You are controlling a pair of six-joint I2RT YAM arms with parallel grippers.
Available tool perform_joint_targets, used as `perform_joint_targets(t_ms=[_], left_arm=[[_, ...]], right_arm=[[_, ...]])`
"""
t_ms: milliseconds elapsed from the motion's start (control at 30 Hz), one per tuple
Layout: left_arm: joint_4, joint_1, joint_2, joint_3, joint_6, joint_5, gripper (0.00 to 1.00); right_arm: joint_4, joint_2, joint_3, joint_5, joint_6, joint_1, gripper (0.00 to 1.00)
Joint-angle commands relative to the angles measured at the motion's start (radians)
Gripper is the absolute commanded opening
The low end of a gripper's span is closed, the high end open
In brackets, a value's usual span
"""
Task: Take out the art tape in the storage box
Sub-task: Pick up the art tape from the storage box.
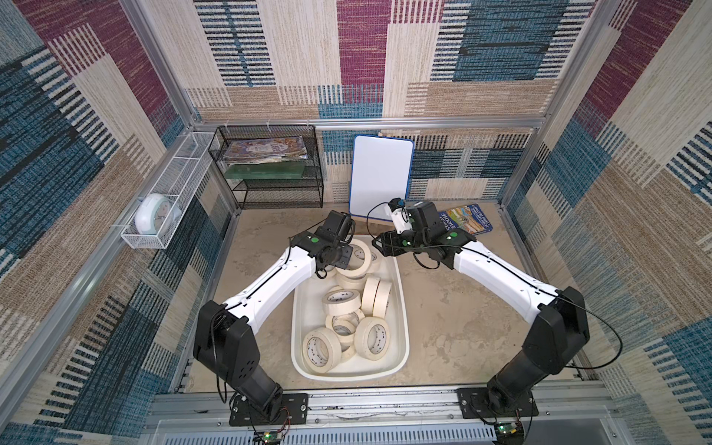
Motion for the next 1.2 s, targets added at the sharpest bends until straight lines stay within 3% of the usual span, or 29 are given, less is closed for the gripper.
perform_joint_targets(t_ms=[0,200,300,367,500,567,667,733,933,1033,1167], left_arm=[[-0.009,-0.019,0.009,0.018,0.000,-0.035,0.00],[-0.009,-0.032,-0.005,0.017,-0.003,-0.052,0.00],[-0.009,-0.036,-0.014,0.017,-0.005,-0.052,0.00],[-0.010,-0.041,-0.020,0.019,-0.003,-0.052,0.00],[-0.009,-0.049,-0.036,0.018,-0.006,-0.038,0.00],[-0.008,-0.050,-0.048,0.016,-0.010,-0.024,0.00],[-0.001,-0.053,-0.080,0.002,-0.001,0.003,0.15],[0.025,-0.053,-0.120,-0.024,0.007,0.030,0.30],[0.080,-0.053,-0.286,-0.114,0.012,0.020,0.66],[0.094,-0.053,-0.356,-0.150,0.022,0.006,0.78],[0.109,-0.051,-0.392,-0.206,0.018,-0.039,0.83]], right_arm=[[0.012,0.043,0.025,-0.052,0.023,0.016,0.71],[0.016,0.106,0.026,-0.071,0.032,0.045,0.69],[0.013,0.129,0.029,-0.068,0.033,0.046,0.63],[0.012,0.139,0.034,-0.068,0.036,0.048,0.52],[0.019,0.138,0.032,-0.052,0.038,0.048,0.18],[0.013,0.138,0.035,-0.031,0.038,0.049,0.07],[-0.008,0.141,0.047,0.002,0.026,0.048,0.04],[-0.038,0.148,0.063,0.042,0.023,0.047,0.03],[-0.152,0.149,0.117,0.241,0.020,0.030,0.00],[-0.215,0.136,0.131,0.289,0.012,-0.025,0.00],[-0.285,0.092,0.109,0.323,0.015,-0.151,0.00]])
